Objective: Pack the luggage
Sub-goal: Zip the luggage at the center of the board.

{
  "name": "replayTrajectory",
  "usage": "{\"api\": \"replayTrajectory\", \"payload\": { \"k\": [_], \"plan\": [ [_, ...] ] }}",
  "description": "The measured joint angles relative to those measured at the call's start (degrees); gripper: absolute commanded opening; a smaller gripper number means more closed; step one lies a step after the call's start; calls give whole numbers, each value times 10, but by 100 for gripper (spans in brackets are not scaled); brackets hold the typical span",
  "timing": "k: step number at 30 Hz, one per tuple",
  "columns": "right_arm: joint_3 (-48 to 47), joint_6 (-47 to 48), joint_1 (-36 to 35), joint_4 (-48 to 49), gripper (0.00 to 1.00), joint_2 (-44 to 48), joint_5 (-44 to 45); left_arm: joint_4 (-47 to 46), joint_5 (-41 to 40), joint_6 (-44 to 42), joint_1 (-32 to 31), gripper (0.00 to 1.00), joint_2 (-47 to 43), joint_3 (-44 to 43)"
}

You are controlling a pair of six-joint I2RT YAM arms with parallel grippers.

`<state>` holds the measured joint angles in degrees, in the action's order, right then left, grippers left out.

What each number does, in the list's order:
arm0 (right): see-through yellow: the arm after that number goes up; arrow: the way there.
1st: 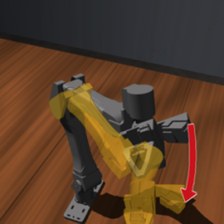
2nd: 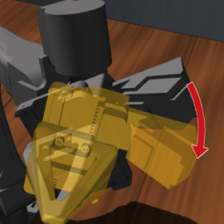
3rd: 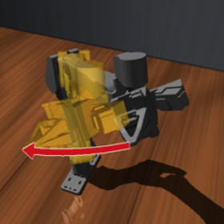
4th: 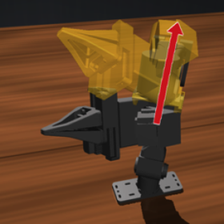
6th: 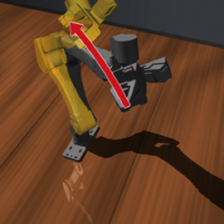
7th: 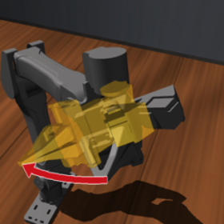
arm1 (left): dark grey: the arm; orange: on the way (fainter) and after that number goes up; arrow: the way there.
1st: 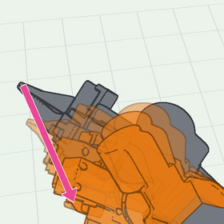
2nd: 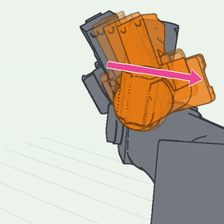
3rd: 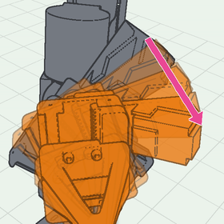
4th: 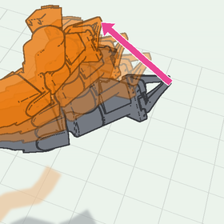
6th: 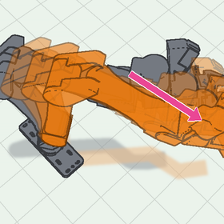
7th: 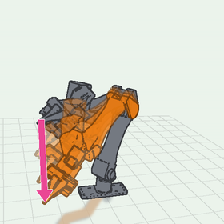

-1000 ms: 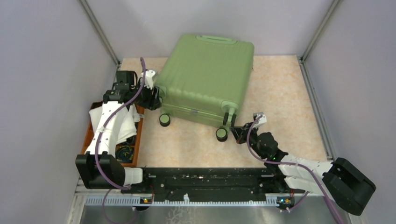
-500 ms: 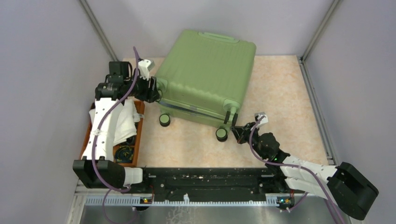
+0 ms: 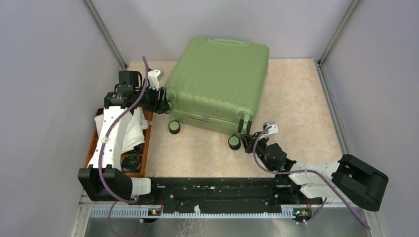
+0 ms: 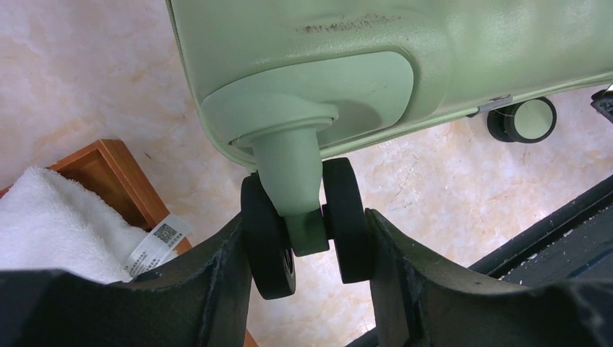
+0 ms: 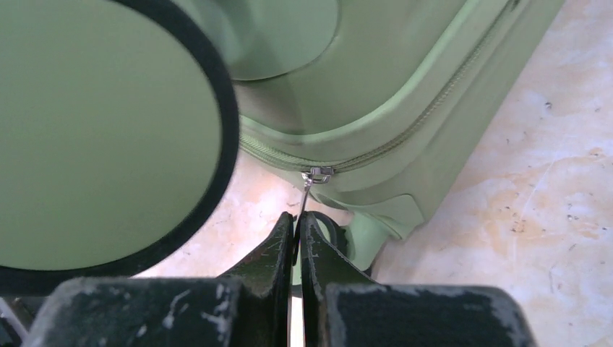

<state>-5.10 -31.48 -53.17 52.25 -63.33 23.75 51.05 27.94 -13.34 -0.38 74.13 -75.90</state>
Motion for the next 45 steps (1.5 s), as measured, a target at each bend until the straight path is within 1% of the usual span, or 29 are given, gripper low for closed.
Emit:
{"api": "replayTrajectory", "payload": {
  "k": [3, 7, 12, 15, 18, 26, 30, 34, 35, 36, 37, 38, 40, 41, 42, 43, 45],
  "plan": [
    [-14, 10, -31, 25, 0, -35, 35, 2, 0, 2, 0, 0, 0, -7],
    [-45, 25, -63, 42, 0, -78, 55, 2, -1, 4, -1, 0, 0, -25],
    [-47, 30, -69, 44, 0, -83, 69, 2, 1, 9, -3, 0, 0, -32],
    [-58, 35, -72, 55, 0, -107, 78, 2, 1, 12, -4, 0, 0, -31],
    [-90, 50, -88, 63, 0, -146, 90, -2, 1, 14, -5, 0, -1, -24],
    [-189, 93, -137, 115, 0, -278, 186, -50, -48, -1, -5, 0, -2, -7],
    [-236, 94, -145, 107, 0, -315, 233, -74, -73, -11, -5, 0, -2, -7],
    [-277, 87, -164, 76, 0, -337, 307, -82, -83, -16, -5, 0, -2, -4],
    [-285, 91, -172, 66, 3, -342, 323, -83, -83, -16, -5, 0, -2, -3],
    [-299, 95, -182, 50, 9, -349, 341, -80, -81, -16, -5, 0, -2, -3],
    [-311, 101, -187, 39, 16, -356, 354, -76, -81, -16, -6, 0, -2, -1],
    [-328, 113, -189, 17, 25, -362, 347, -65, -76, -15, -6, 0, -3, 0],
    [-362, 123, -193, -31, 43, -373, 318, -34, -64, -9, -14, 0, -6, 5],
    [-374, 119, -199, -49, 59, -372, 289, -25, -55, -2, -18, 0, -8, 5],
    [-382, 113, -210, -64, 71, -369, 266, -17, -47, 3, -22, 0, -8, 5],
    [-381, 103, -220, -79, 80, -360, 247, -8, -38, 10, -29, 0, -9, 5],
    [-363, 74, -233, -128, 90, -318, 211, 5, -24, 23, -41, 0, -9, 5]
  ]
}}
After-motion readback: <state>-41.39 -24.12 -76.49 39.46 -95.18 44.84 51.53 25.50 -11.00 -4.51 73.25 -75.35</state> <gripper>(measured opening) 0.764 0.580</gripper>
